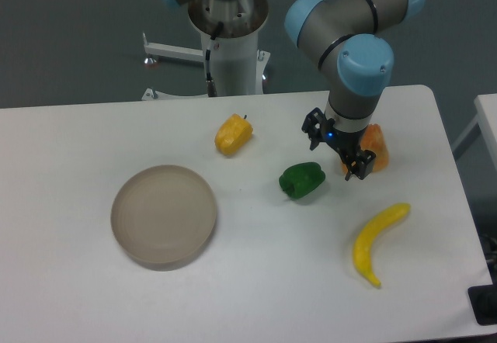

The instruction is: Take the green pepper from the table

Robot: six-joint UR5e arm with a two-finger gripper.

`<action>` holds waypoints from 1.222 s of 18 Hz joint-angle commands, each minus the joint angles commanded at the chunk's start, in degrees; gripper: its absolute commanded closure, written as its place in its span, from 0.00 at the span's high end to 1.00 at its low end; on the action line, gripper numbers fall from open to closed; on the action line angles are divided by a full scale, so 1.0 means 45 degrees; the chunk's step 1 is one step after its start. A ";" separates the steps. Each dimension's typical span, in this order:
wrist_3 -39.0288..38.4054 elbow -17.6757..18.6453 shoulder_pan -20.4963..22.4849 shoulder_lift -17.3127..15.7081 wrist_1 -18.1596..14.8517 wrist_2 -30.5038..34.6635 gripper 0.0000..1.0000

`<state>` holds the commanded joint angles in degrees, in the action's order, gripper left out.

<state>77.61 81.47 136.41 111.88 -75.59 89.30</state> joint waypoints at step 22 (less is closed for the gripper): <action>-0.0039 0.1738 0.0450 0.0057 0.1228 -0.1424 1.00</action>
<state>77.43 89.30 138.43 112.14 -70.06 82.89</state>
